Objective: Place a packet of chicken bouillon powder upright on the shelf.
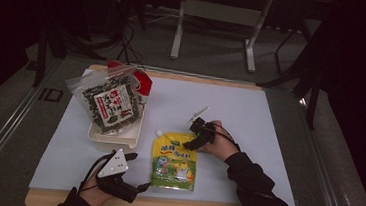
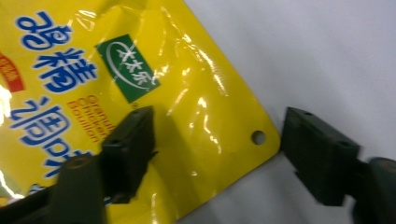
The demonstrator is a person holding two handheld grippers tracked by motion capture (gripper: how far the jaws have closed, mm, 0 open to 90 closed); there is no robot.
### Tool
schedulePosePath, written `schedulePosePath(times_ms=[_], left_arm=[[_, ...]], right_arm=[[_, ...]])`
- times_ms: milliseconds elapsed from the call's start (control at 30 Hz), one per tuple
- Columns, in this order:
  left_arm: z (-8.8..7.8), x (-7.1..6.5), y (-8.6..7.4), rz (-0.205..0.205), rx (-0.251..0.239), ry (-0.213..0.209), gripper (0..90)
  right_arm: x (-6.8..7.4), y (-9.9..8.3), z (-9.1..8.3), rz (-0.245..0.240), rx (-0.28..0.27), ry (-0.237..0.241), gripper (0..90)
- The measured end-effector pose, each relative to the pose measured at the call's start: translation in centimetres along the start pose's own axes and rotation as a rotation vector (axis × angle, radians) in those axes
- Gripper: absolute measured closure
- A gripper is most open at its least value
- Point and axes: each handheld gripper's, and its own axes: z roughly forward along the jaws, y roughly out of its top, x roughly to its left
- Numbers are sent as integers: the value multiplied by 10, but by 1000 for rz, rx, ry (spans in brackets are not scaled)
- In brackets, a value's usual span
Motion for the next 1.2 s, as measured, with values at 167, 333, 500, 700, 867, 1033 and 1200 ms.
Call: schedulePosePath(times_ms=[167,333,500,700,867,1033,1200], left_arm=[[1,0,-1,0,4,-1,14],[1,0,0,0,2,1,15],[1,1,-1,-5,3,2,15],[-1,3,-1,-7,-6,7,15],[0,6,-1,-4,-17,5,32],[0,9,1,-40,-12,-6,51],[-1,13,9,-111,9,-40,51]], right_arm=[[6,1,-3,5,4,3,420],[12,2,-5,5,0,9,648],[23,6,-5,-23,21,16,850],[26,7,-10,-39,3,5,862],[30,9,-25,-62,-36,-16,865],[34,10,-44,-84,-89,-22,865],[41,13,-61,-109,-134,-30,866]])
